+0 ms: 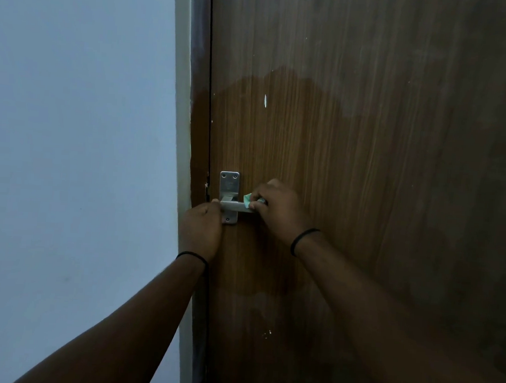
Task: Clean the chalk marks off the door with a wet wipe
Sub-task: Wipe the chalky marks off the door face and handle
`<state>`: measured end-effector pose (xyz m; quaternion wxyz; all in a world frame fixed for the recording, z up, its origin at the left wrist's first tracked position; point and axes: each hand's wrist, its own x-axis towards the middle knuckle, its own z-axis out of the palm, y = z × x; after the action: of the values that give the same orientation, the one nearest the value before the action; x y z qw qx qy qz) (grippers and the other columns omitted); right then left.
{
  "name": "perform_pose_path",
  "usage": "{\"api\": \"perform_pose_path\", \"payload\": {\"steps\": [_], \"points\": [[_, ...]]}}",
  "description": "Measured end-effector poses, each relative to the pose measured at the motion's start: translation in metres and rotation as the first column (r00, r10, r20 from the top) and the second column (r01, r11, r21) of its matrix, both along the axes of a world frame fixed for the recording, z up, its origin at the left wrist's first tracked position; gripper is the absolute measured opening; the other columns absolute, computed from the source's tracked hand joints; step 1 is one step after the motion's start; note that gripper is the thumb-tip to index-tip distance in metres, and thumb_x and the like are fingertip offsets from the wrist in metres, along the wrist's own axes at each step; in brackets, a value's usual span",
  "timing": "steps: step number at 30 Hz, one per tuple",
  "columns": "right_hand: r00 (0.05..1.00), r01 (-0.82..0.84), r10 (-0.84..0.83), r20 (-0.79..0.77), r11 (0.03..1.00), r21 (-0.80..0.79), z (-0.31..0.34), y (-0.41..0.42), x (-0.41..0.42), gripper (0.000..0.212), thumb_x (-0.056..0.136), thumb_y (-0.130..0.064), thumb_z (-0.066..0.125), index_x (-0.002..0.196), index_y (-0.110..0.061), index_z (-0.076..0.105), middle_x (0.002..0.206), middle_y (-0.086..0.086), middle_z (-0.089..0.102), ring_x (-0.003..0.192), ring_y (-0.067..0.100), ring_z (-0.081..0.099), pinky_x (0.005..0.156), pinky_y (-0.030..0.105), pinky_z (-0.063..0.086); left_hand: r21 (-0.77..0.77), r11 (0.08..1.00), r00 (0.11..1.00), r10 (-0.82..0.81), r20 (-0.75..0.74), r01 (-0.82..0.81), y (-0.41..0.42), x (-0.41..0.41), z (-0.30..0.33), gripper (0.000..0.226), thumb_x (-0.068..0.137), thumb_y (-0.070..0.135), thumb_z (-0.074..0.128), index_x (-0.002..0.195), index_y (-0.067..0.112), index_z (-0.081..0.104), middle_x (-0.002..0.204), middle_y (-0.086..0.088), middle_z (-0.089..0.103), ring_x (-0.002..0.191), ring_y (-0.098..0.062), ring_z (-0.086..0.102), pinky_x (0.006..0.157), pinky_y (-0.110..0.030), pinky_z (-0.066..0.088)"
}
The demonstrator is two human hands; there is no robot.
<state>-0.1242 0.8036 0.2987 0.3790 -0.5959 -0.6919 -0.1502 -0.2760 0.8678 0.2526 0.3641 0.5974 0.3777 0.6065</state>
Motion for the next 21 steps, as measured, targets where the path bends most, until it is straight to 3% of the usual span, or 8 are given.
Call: {"api": "perform_pose_path", "payload": {"steps": [7, 12, 14, 17, 21], "points": [[0.934, -0.051, 0.004, 0.358, 0.992, 0.120, -0.007, 0.013, -0.012, 0.012, 0.093, -0.020, 0.056, 0.101, -0.018, 0.065, 0.105, 0.002, 0.058, 0.099, 0.017, 0.049, 0.081, 0.029, 0.045, -0.039, 0.998, 0.997, -0.041, 0.063, 0.044, -0.005, -0.003, 0.003, 0.042, 0.102, 0.048, 0.034, 0.079, 0.037, 0.068, 0.089, 0.007, 0.074, 0.094, -0.018, 0.069, 0.096, -0.048, 0.052], [0.835, -0.107, 0.050, 0.548, 0.992, 0.073, 0.007, 0.039, -0.055, 0.015, 0.094, -0.014, 0.054, 0.102, -0.016, 0.067, 0.106, 0.004, 0.062, 0.102, 0.020, 0.054, 0.088, 0.032, 0.044, -0.019, 0.999, 0.981, 0.038, 0.192, -0.035, -0.004, -0.009, -0.001, 0.044, 0.104, 0.045, 0.030, 0.087, 0.032, 0.068, 0.095, -0.006, 0.074, 0.095, -0.023, 0.069, 0.096, -0.050, 0.052], [0.800, -0.005, -0.010, 0.601, 1.000, 0.024, 0.015, 0.049, -0.071, 0.017, 0.095, -0.013, 0.052, 0.103, -0.015, 0.066, 0.107, 0.006, 0.063, 0.102, 0.023, 0.056, 0.087, 0.034, 0.046, -0.020, 0.997, 0.975, 0.073, 0.209, -0.071, -0.003, -0.011, -0.004, 0.041, 0.104, 0.042, 0.029, 0.093, 0.027, 0.065, 0.099, -0.007, 0.073, 0.096, -0.024, 0.068, 0.096, -0.051, 0.051], [0.822, 0.197, -0.163, 0.546, 0.980, -0.003, 0.027, 0.057, -0.087, 0.016, 0.094, -0.012, 0.054, 0.105, -0.011, 0.065, 0.109, 0.011, 0.062, 0.102, 0.027, 0.058, 0.083, 0.036, 0.047, -0.001, 0.990, 0.976, 0.140, 0.166, -0.141, -0.001, -0.012, -0.009, 0.041, 0.104, 0.041, 0.029, 0.102, 0.020, 0.064, 0.101, -0.006, 0.071, 0.095, -0.023, 0.067, 0.094, -0.049, 0.053], [0.809, 0.296, -0.253, 0.530, 0.955, 0.003, 0.028, 0.058, -0.099, 0.016, 0.094, -0.010, 0.053, 0.104, -0.009, 0.065, 0.109, 0.011, 0.062, 0.102, 0.027, 0.059, 0.080, 0.036, 0.049, 0.023, 0.990, 0.983, 0.136, 0.121, -0.139, 0.000, -0.011, -0.009, 0.045, 0.105, 0.040, 0.028, 0.102, 0.016, 0.065, 0.097, -0.007, 0.071, 0.091, -0.023, 0.066, 0.090, -0.044, 0.054]]}}
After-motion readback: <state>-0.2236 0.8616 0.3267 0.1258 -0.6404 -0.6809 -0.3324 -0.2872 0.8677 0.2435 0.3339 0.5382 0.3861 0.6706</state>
